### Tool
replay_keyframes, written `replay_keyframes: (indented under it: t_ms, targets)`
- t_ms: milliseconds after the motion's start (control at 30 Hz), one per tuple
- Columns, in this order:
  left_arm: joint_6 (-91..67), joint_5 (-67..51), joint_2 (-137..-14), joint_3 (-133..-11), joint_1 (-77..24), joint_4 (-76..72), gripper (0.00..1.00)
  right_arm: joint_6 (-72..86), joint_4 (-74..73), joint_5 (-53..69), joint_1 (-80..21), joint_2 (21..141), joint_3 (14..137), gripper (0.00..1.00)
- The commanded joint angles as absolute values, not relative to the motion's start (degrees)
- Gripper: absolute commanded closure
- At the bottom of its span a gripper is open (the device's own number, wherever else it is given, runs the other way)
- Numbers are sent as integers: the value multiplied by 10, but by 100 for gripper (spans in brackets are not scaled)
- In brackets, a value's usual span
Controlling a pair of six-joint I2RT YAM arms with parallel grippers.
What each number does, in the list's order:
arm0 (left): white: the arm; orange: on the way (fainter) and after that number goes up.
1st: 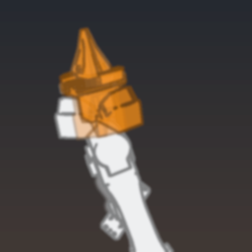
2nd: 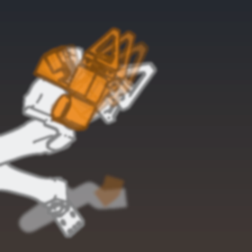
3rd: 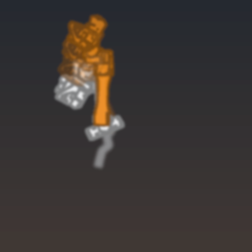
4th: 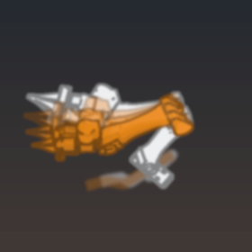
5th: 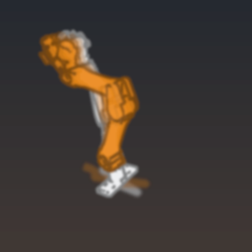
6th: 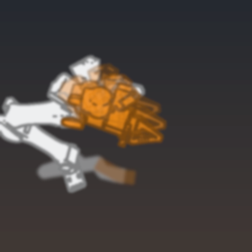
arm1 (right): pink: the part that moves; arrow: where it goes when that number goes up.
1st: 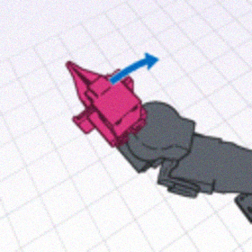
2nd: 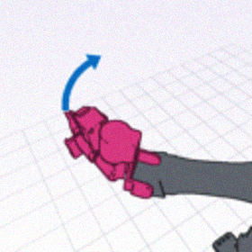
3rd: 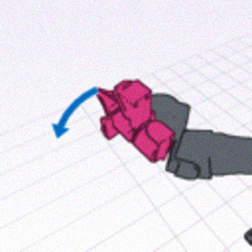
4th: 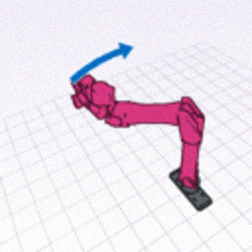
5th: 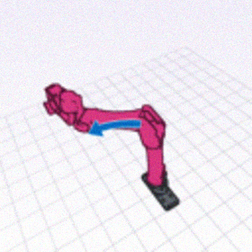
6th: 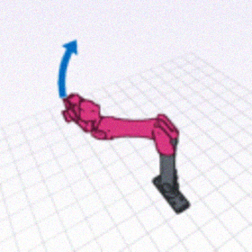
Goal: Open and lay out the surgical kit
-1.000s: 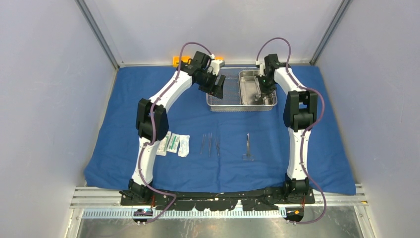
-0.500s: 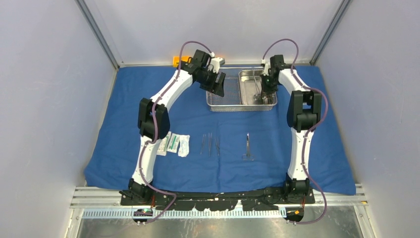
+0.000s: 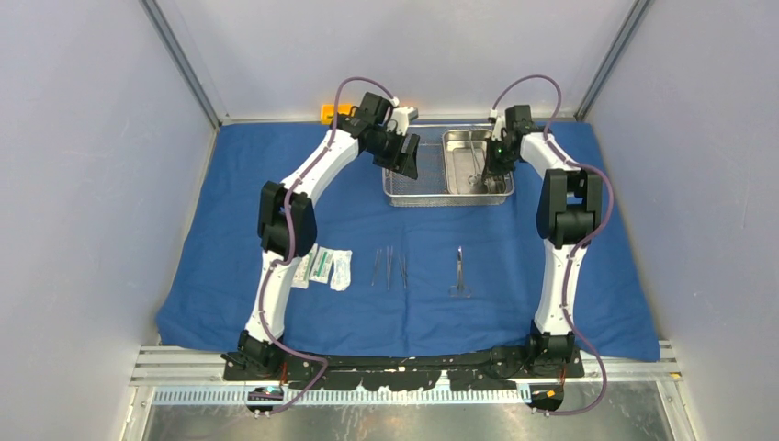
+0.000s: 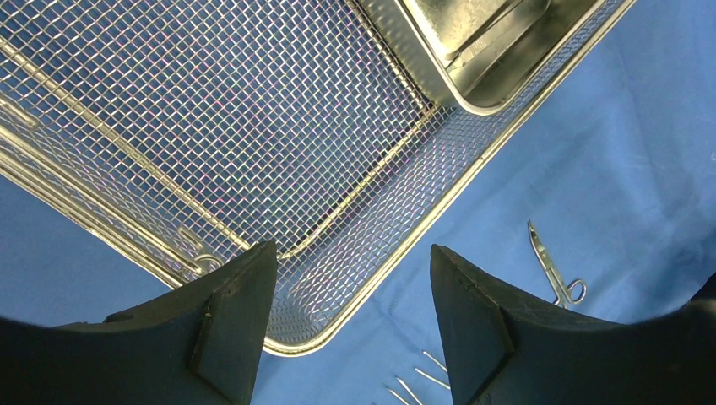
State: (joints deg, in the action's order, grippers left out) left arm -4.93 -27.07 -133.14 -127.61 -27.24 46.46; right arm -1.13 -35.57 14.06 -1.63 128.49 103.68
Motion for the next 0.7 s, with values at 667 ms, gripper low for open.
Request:
replay_keyframes:
  t_ms: [667]
  targets:
    - [-68,-295,-1344,-1315,-269,453,32,18,-334,122,-22,1312,1171,64]
